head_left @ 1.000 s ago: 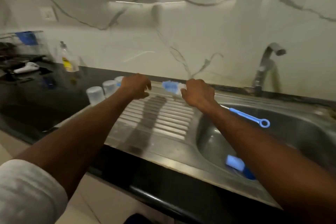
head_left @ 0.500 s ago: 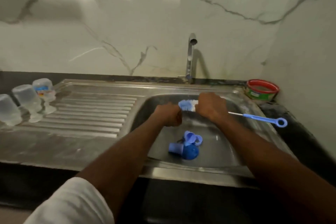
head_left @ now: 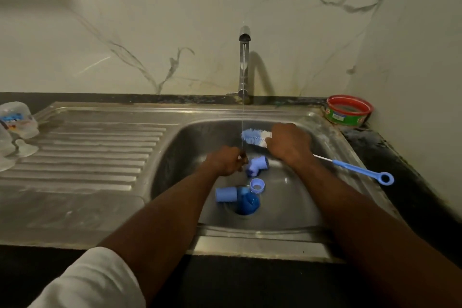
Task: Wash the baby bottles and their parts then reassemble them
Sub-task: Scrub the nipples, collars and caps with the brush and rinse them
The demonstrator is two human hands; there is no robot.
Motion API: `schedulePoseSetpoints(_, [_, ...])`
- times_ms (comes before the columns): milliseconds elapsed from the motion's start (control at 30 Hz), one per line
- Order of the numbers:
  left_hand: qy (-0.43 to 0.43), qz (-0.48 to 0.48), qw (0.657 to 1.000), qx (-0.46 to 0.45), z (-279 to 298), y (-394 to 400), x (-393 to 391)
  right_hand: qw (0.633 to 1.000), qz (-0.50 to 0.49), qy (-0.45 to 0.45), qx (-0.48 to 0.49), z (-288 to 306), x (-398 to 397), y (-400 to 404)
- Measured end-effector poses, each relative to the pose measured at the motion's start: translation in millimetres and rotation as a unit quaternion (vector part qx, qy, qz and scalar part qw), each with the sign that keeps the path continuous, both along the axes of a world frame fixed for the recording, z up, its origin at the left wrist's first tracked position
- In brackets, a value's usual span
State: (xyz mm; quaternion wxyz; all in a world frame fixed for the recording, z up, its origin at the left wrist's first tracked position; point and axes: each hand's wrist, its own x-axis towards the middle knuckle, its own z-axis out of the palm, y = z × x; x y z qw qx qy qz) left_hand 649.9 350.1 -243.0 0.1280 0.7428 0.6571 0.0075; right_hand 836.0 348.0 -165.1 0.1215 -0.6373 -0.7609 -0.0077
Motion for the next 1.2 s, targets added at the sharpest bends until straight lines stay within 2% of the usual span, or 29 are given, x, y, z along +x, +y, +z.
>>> schedulePoseSetpoints(100, [0.059,-0.033,0.997,-0.040,1,-7,-1,1.000,0.001,0.002,0.001,0,-1,0])
schedulePoseSetpoints(233, [-0.016,-0.098,0.989,-0.109,5,-16,7,1.000,0.014,-0.002,0.001,0,-2,-1])
schedulePoseSetpoints(300, [0.021,-0.130,0.981,-0.145,7,-21,11,1.000,0.018,-0.001,0.006,-1,-3,-2])
schedulePoseSetpoints(367, [0.099,-0.163,0.967,-0.169,6,-25,17,1.000,0.021,-0.002,0.005,-2,-4,-2])
schedulePoseSetpoints(500, [0.217,-0.222,0.949,-0.064,6,-27,26,1.000,0.027,0.006,-0.005,-3,-4,-1])
schedulePoseSetpoints(600, [0.264,-0.224,0.938,-0.021,2,-25,29,1.000,0.021,0.013,-0.005,-4,-3,1])
schedulePoseSetpoints(733, [0.263,-0.212,0.941,0.002,3,-26,24,1.000,0.021,0.021,0.002,-4,0,2])
schedulePoseSetpoints(833, [0.231,-0.198,0.953,0.006,5,-27,19,0.999,0.023,0.022,0.007,-4,1,2])
schedulePoseSetpoints(933, [0.223,-0.196,0.954,0.048,5,-28,18,0.999,0.024,0.027,0.009,-3,3,1])
schedulePoseSetpoints(1033, [0.249,-0.183,0.951,0.021,0,-31,24,0.999,0.023,0.027,0.007,-1,3,-1])
schedulePoseSetpoints(1100, [0.224,-0.156,0.962,0.022,-2,-33,29,0.999,0.023,0.024,0.006,1,3,-3])
schedulePoseSetpoints(1200, [0.142,-0.112,0.983,0.008,0,-33,35,0.999,0.022,0.023,0.006,3,3,-4])
